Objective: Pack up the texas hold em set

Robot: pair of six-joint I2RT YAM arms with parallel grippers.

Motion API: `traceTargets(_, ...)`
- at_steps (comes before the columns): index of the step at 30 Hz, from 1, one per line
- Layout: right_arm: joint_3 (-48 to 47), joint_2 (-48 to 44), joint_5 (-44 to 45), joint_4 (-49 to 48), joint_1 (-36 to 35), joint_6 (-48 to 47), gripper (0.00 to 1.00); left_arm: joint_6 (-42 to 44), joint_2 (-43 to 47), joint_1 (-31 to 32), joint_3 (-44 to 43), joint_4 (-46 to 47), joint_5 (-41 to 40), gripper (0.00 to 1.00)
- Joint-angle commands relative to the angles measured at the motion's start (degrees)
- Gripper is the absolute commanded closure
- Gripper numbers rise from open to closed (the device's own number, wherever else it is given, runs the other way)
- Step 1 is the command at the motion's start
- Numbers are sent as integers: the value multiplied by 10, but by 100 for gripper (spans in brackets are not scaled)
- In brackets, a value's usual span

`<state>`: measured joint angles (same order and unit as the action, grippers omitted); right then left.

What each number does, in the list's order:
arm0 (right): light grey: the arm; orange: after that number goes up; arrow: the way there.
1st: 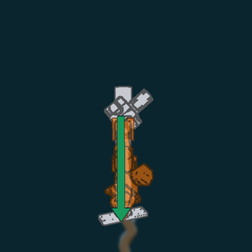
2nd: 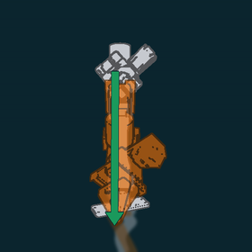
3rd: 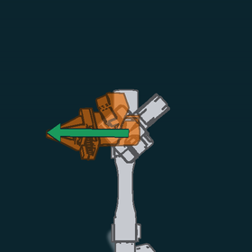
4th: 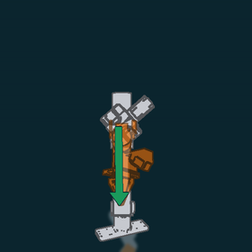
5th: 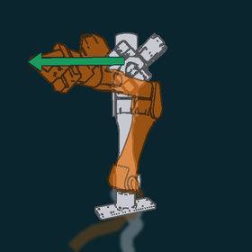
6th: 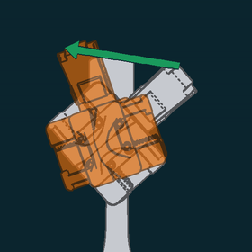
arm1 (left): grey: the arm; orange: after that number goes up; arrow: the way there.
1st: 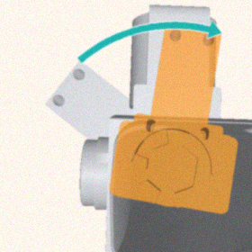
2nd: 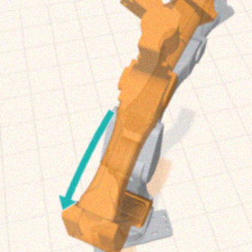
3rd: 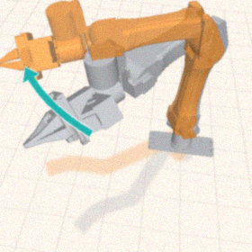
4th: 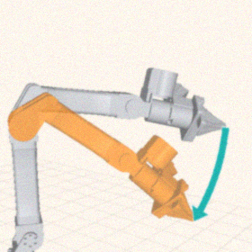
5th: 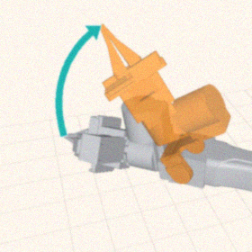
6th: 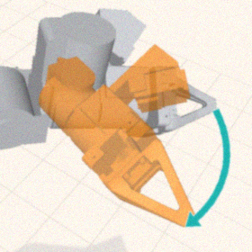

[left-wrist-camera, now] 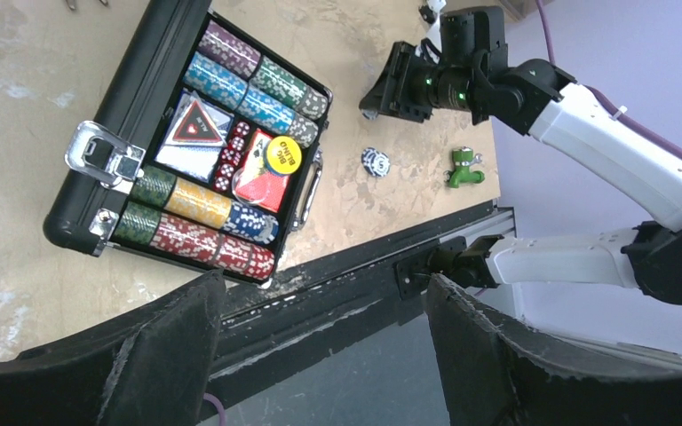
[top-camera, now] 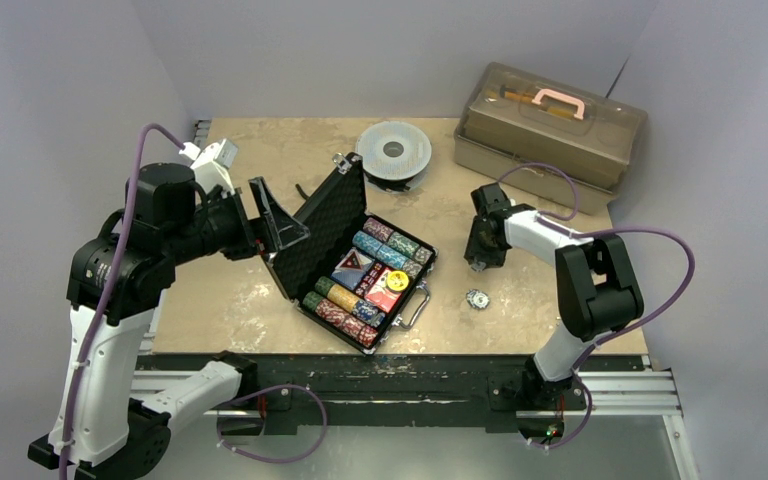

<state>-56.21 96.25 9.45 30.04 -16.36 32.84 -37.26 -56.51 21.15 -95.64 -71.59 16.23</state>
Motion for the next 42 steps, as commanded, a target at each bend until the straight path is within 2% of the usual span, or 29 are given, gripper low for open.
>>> traceTargets(1,19,-8,-9,61,-9,23,53,21,-2,3,-27,28,-18,18)
traceTargets(6,6,-2,8,59,-9,1,45,11,-12,3,-22,30,2,19)
traceTargets(13,-7,9,-15,52,-14,1,47,4,-6,3,-7,39,18,19)
traceTargets(18,16,1,-28,20,-16,6,50,-5,8,3,14,48,12,20)
traceTargets(22,13,11,-50,7,-16,19,63,-3,8,3,12,48,11,20)
traceTargets(29,13,-19,-50,2,-16,27,67,0,4,3,8,44,11,20)
traceTargets(42,15,-109,-28,80,-16,10,69,8,-21,3,0,52,29,20)
